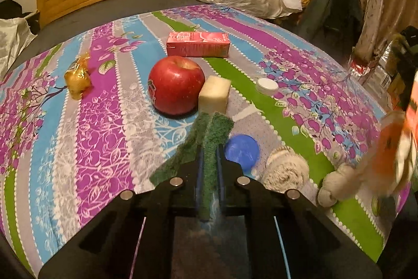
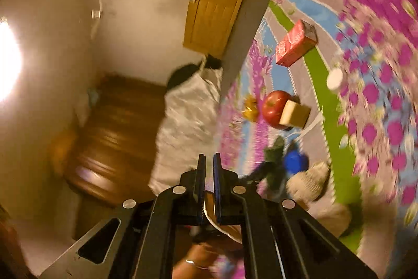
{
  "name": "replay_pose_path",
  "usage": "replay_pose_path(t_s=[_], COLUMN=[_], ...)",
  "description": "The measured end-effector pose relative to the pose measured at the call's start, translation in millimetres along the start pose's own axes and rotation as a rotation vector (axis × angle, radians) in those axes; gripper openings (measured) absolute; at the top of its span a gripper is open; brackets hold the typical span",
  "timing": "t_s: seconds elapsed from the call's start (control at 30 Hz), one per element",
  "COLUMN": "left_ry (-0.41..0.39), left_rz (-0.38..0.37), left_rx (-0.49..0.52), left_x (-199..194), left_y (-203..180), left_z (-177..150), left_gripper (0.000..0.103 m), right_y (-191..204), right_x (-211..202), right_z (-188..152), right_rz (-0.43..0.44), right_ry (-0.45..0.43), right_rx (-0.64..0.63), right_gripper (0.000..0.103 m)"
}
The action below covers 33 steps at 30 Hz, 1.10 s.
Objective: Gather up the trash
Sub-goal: 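Grasp the green sponge with the left tool while the right tool grasps the orange-and-white packet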
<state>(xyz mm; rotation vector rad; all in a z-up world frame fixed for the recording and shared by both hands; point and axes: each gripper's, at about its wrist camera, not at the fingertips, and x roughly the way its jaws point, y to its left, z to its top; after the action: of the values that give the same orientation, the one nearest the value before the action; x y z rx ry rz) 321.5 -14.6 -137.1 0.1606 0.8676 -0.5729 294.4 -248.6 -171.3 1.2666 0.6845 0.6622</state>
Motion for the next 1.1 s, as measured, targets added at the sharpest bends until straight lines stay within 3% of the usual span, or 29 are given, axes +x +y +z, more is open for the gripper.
replay_pose_path(t_s=[0.07, 0.13, 0.23, 0.3, 0.37, 0.4, 0.47, 0.5, 0.53, 0.57, 0.63, 0.67, 0.7, 0.77, 0.9, 1.0, 1.07, 1.1], left_ry=[0.005, 0.017, 0.024, 0.022, 0.014, 0.015, 0.007, 0.006, 0.004, 0.002, -0.017, -0.026, -0.033, -0.029, 0.026, 0.062, 0.069, 0.065], left_rz=[0.013, 0.035, 0.061, 0.071, 0.074, 0.078, 0.079, 0.080, 0.078, 0.075, 0.084, 0.077, 0.071, 0.045, 0.056, 0.073, 0.074, 0.077], left_rx=[0.007, 0.024, 0.038, 0.033, 0.025, 0.019, 0.013, 0.016, 0.021, 0.031, 0.071, 0.090, 0.103, 0.137, 0.192, 0.203, 0.190, 0.176], left_x=[-2.2, -3.8, -8.6, -14.1, -19.1, -20.6, -22.9, -23.0, -23.3, -23.3, -23.8, -23.5, -23.1, -17.4, 7.8, 22.8, 27.7, 29.1], left_y=[-1.2, -4.8, -10.2, -11.9, -12.0, -11.2, -9.0, -7.8, -7.4, -7.5, -8.0, -7.9, -7.8, -6.1, -2.8, -0.7, -0.8, -0.7], left_z=[-3.2, -9.2, -18.5, -23.6, -26.4, -27.1, -27.0, -25.8, -24.5, -22.5, -15.9, -11.8, -8.7, -1.6, 1.3, -5.4, -11.5, -13.9], left_gripper=[0.008, 0.008, 0.011, 0.011, 0.011, 0.011, 0.011, 0.011, 0.012, 0.016, 0.033, 0.045, 0.053, 0.057, 0.059, 0.059, 0.059, 0.059], right_y=[11.6, 27.0, 24.6, 7.8, -0.8, -3.2, -0.4, 6.0, 10.7, 18.0, 24.2, 24.0, 16.7, -2.1, -49.8, -58.3, -61.5, -65.5], right_x=[-15.9, -33.2, -46.4, -50.0, -52.5, -55.4, -55.9, -54.1, -51.3, -44.1, -18.5, -6.6, 9.3, 29.3, 64.8, 58.6, 51.9, 50.9], right_z=[-8.6, -25.1, -48.6, -65.7, -75.6, -78.1, -77.0, -75.0, -73.9, -70.7, -58.3, -52.4, -42.6, -26.2, -15.6, -18.7, -21.6, -24.4], right_rz=[-0.006, -0.079, -0.258, -0.400, -0.482, -0.505, -0.538, -0.549, -0.544, -0.527, -0.534, -0.547, -0.568, -0.559, -0.567, -0.582, -0.577, -0.587], right_ry=[-0.001, 0.012, 0.066, 0.133, 0.155, 0.148, 0.098, 0.065, 0.050, 0.053, 0.115, 0.146, 0.193, 0.290, 0.473, 0.415, 0.389, 0.387], right_rx=[-0.042, -0.165, -0.297, -0.325, -0.339, -0.336, -0.357, -0.388, -0.415, -0.455, -0.533, -0.569, -0.588, -0.545, -0.440, -0.370, -0.327, -0.304], right_gripper=[0.006, 0.003, 0.003, 0.003, 0.003, 0.008, 0.038, 0.066, 0.079, 0.082, 0.095, 0.095, 0.095, 0.095, 0.095, 0.090, 0.059, 0.027])
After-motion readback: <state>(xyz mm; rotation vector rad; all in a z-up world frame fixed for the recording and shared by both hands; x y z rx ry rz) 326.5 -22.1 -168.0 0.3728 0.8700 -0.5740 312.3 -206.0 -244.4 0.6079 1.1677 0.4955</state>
